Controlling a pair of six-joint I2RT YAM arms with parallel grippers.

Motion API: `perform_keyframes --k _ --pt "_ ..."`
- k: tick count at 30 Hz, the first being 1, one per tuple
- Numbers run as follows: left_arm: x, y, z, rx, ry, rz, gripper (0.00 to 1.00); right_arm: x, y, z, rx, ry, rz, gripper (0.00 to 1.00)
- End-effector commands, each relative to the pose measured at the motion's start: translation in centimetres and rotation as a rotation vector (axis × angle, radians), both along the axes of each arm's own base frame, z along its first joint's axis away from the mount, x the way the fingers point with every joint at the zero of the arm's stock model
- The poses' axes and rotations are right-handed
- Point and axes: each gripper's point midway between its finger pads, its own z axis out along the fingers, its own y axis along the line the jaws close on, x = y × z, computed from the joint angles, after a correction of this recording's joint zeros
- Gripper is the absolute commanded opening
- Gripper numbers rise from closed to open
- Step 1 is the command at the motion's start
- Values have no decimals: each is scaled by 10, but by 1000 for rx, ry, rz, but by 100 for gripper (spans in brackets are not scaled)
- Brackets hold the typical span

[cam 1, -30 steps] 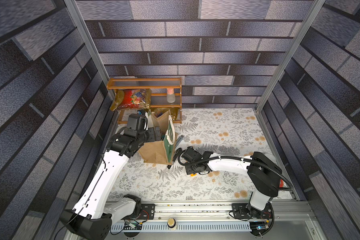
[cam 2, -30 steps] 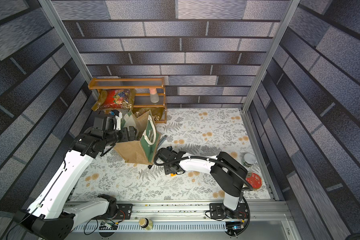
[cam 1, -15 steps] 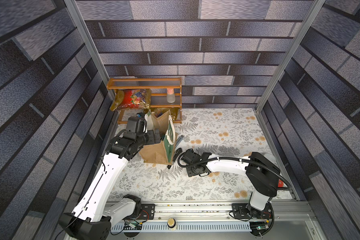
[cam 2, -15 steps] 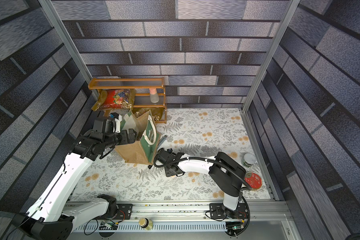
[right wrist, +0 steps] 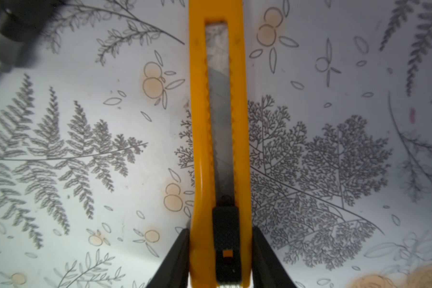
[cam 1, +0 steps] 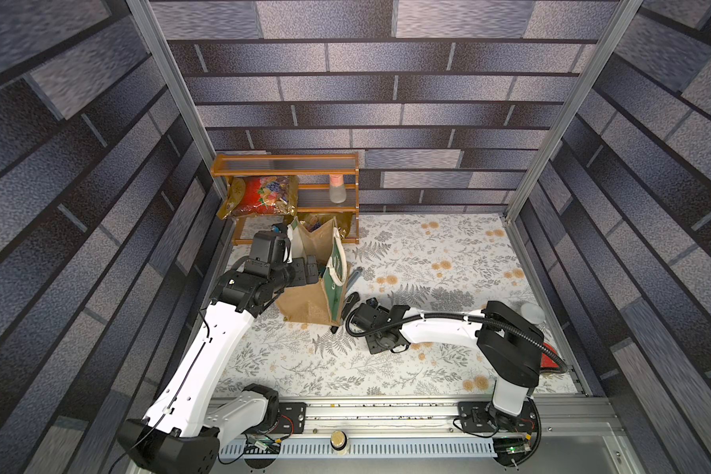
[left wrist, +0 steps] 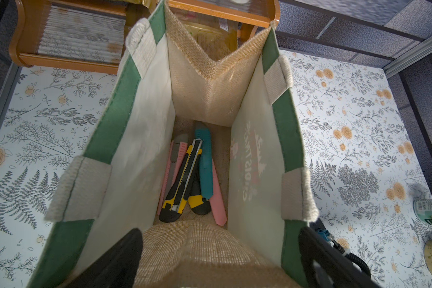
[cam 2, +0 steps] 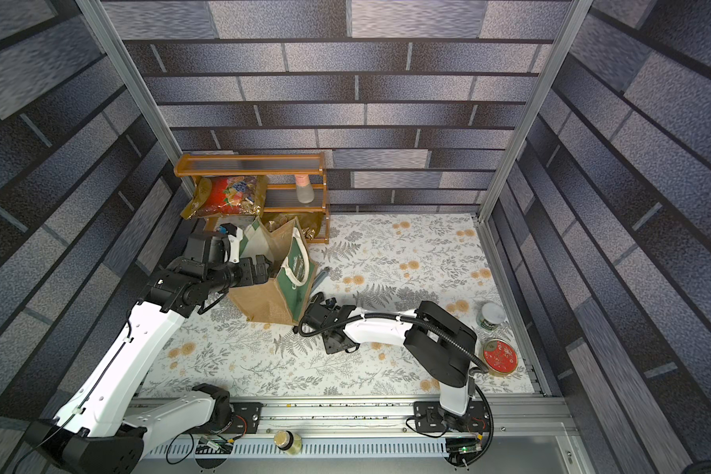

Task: Place the art knife into the pouch
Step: Pick up the utility knife at the center of the board.

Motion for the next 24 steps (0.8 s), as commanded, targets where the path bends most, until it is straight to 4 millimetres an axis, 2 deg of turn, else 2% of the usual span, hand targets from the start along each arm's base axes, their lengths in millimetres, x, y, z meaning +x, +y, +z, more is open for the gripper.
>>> perform_keyframes --k 1,4,10,19,24 --pt "-2 1 3 -26 -11 5 100 -6 -12 -5 -59 11 -2 36" --pt "-2 0 3 -26 -15 -2 100 -6 -6 1 -17 4 1 35" --pt "-3 0 4 -22 -14 -8 100 1 3 25 78 -45 -19 34" --pt "-2 0 2 -14 -21 -16 100 8 4 46 134 -101 -55 33" --pt "-4 1 10 -14 -43 -20 100 17 9 70 185 -158 -75 32"
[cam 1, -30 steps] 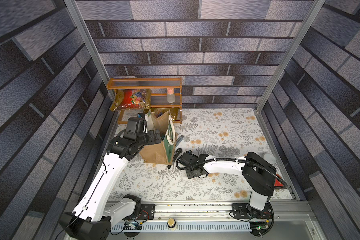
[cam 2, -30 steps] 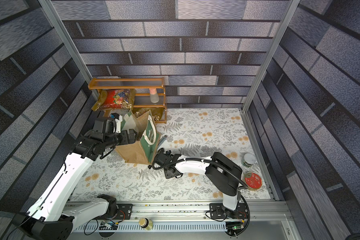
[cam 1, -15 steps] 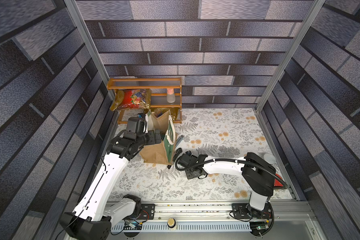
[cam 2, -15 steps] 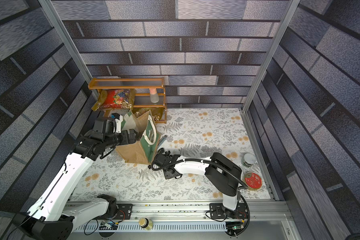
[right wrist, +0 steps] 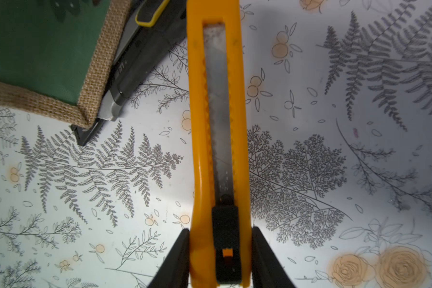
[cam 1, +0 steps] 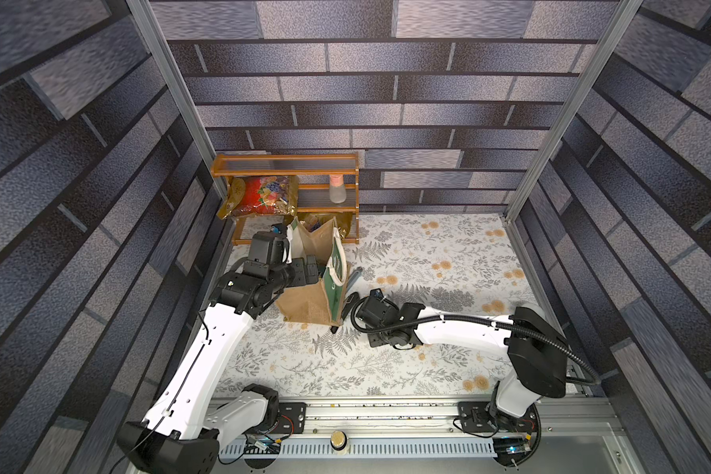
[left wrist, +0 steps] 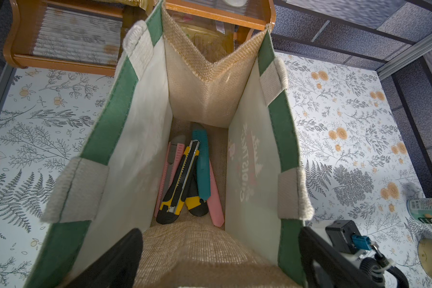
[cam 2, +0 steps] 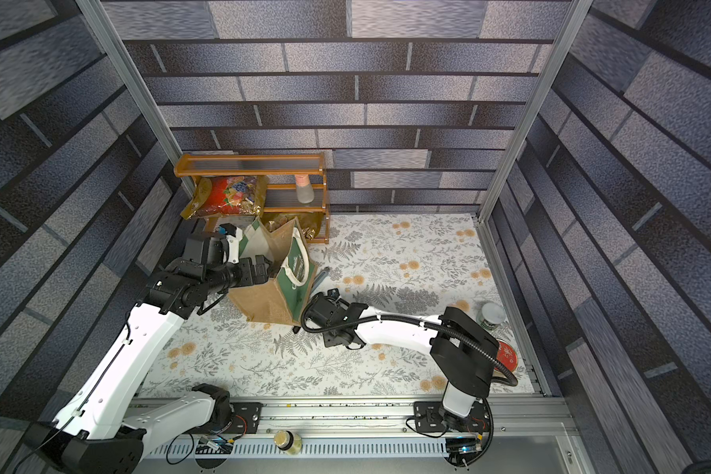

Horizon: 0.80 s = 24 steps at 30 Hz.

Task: Place the art knife into the pouch
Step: Pick up the utility knife at the center of the board, then place the utility knife in the pouch.

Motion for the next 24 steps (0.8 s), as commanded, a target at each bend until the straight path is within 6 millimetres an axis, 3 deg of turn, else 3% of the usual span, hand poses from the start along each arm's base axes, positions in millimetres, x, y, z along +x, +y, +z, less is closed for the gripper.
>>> perform_keyframes --k 1,11,20,24 --pt "-3 3 10 8 -40 -9 100 8 3 26 47 -69 -34 32" --pt "-11 27 11 98 -73 34 100 33 24 128 160 -271 38 30" --pt "-13 42 4 65 -42 70 100 57 76 208 206 -412 196 30" --pt "-13 52 3 48 -44 106 100 66 103 231 229 -451 249 30"
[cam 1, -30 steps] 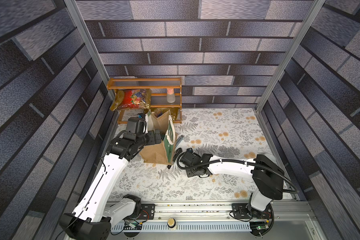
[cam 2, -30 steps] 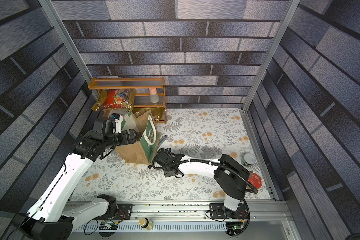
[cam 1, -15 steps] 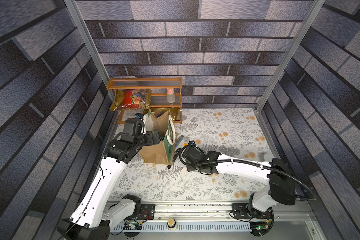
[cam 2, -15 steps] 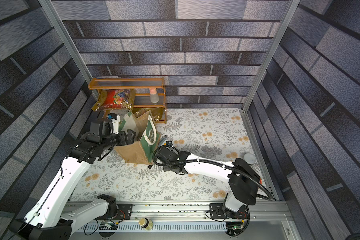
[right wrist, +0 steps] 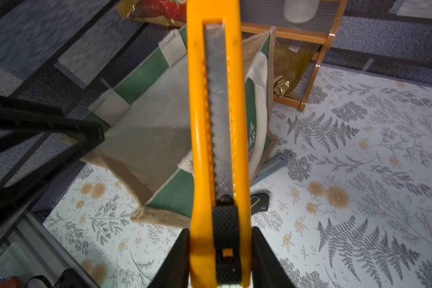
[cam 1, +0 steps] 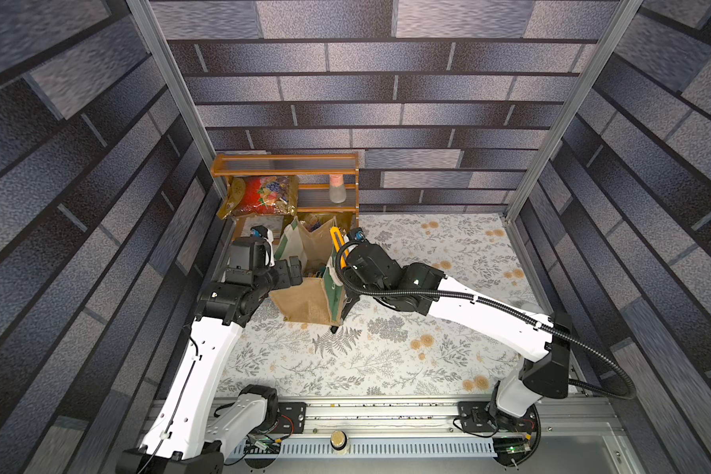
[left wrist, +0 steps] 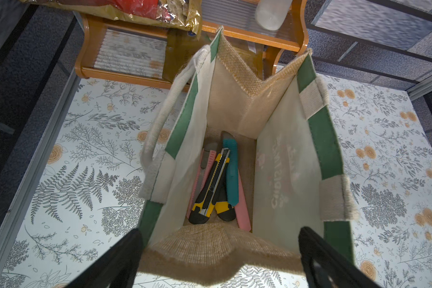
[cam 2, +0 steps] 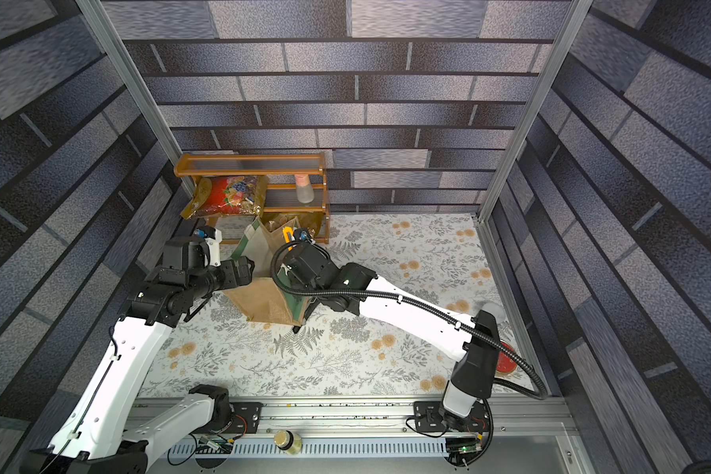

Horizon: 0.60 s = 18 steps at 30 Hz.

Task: Place the art knife into the pouch
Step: Place the utility knife in the pouch.

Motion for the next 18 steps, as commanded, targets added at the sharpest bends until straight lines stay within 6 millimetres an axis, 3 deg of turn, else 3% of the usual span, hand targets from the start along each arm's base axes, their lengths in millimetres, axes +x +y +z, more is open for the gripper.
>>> perform_keyframes --k 1,8,10,12,16,18 --pt "-5 4 -1 -6 -4 -5 100 3 17 4 -65 -41 71 30" --pt "-5 12 -3 6 -2 18 100 15 63 15 -65 -63 151 31" --pt "-3 16 -6 13 7 31 100 21 78 -4 -107 -46 171 33" --pt "0 21 -8 11 18 47 100 24 86 -8 -126 -38 177 35" --pt "3 30 -10 -21 42 80 100 27 95 -14 -143 -25 195 51" --pt "4 34 -11 -23 51 97 100 29 96 -12 -130 -23 195 68"
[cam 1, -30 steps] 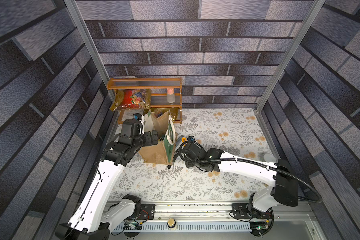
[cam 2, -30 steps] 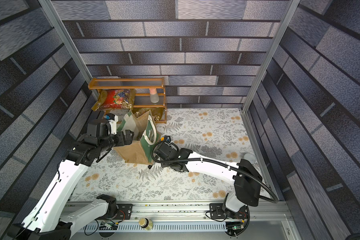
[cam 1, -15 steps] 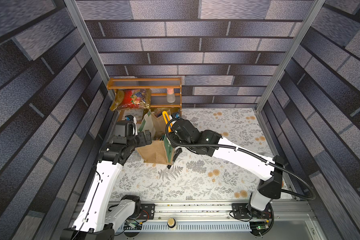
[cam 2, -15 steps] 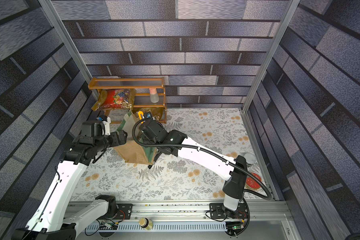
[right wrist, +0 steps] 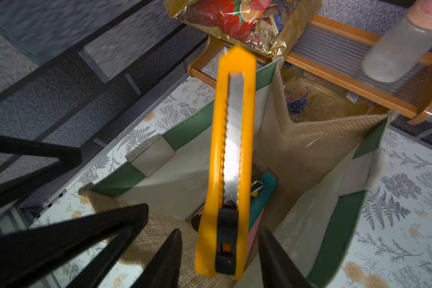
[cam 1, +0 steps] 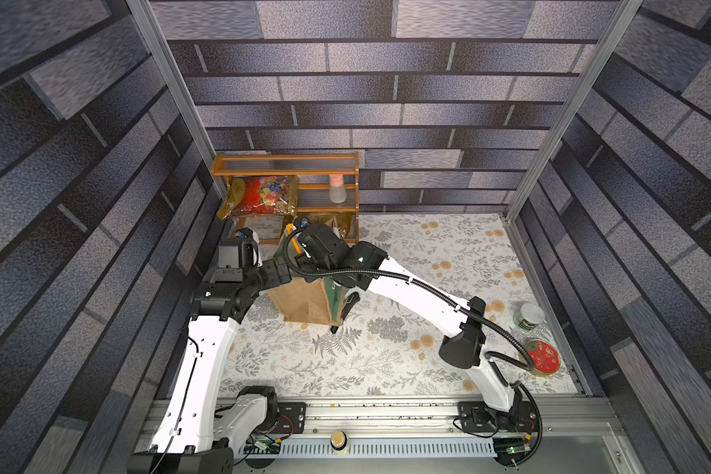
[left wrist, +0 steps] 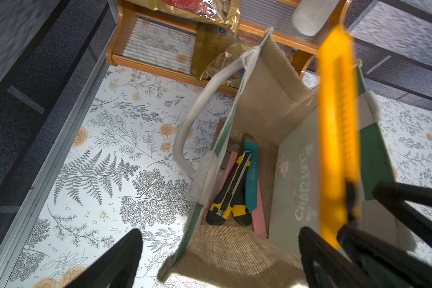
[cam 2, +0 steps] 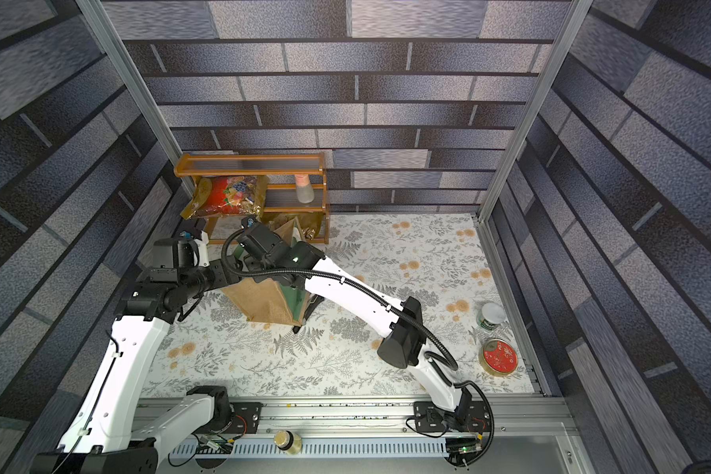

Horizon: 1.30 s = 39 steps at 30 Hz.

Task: Place the art knife into the pouch
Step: Place the utility knife in the pouch, then move the pouch at the center of the board.

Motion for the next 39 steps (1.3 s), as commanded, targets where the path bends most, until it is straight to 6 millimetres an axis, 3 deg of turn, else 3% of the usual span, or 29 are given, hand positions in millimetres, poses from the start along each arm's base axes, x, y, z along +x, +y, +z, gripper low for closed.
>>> perform_keyframes --k 1,5,13,16,18,23,27,34,39 --pt "-1 3 0 -7 17 0 100 -6 -8 6 -27 11 28 78" --pt "5 4 -4 -4 30 2 100 -3 -16 25 -14 -32 24 91" --pt "29 17 -20 -44 89 36 100 -6 -57 80 58 -113 -21 92" --pt "39 20 -24 -46 100 29 100 -10 -69 83 81 -125 -33 92" --pt "45 22 -28 -33 126 31 99 -11 -76 82 98 -125 -42 91" --pt "50 13 -40 27 214 -25 66 -17 -95 71 128 -104 -70 90" --pt "44 27 -51 112 267 23 51 -19 -113 61 118 -98 -96 90" --pt "28 78 -57 195 318 187 48 -18 -149 43 120 -72 -155 90" --pt "36 54 -55 141 280 101 44 -15 -166 24 112 -35 -191 90"
